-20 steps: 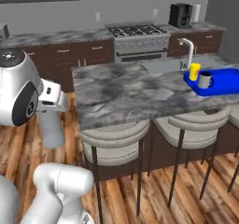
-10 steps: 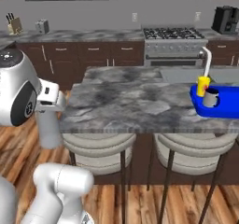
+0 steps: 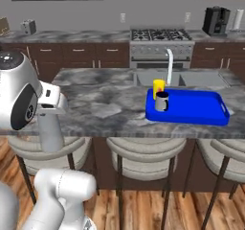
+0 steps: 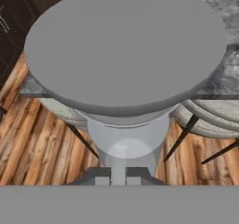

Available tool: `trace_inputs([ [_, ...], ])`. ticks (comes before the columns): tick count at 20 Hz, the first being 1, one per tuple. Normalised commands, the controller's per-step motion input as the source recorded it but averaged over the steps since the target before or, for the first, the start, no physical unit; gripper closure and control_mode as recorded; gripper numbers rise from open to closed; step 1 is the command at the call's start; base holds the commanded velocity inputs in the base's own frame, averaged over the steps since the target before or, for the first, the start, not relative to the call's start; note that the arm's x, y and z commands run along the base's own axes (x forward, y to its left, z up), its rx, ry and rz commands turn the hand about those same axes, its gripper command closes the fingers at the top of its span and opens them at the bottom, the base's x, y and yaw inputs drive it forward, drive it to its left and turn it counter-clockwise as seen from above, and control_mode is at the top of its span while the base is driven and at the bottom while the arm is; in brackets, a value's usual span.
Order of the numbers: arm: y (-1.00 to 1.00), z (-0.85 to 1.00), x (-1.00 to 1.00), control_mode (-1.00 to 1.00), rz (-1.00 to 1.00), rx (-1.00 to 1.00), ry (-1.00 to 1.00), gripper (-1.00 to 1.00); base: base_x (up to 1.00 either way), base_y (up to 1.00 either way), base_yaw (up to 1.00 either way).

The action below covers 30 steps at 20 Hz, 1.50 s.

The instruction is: There is a tray on the dining counter. Grab the cup, mug, and pitcher and place them on the tray. The pitcher may be placed next to the tray if it cannot fit the tray.

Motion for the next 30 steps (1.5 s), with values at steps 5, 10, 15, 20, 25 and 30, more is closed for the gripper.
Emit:
trace_inputs([
  [5, 0.00, 0.00, 0.00, 1.00, 0.00, 0.00, 0.00, 1.00, 0.00, -0.91, 0.12],
  [10, 0.00, 0.00, 0.00, 1.00, 0.00, 0.00, 0.00, 1.00, 0.00, -0.93, 0.13],
  [15, 0.00, 0.00, 0.00, 1.00, 0.00, 0.00, 0.00, 1.00, 0.13, -0.79, 0.21],
  [20, 0.00, 0.00, 0.00, 1.00, 0.00, 0.00, 0.00, 1.00, 0.34, -0.53, 0.28],
  [25, 0.00, 0.00, 0.00, 1.00, 0.00, 0.00, 0.00, 1.00, 0.43, -0.49, 0.04],
  [30, 0.00, 0.00, 0.00, 1.00, 0.00, 0.00, 0.00, 1.00, 0.28, -0.56, 0.00],
])
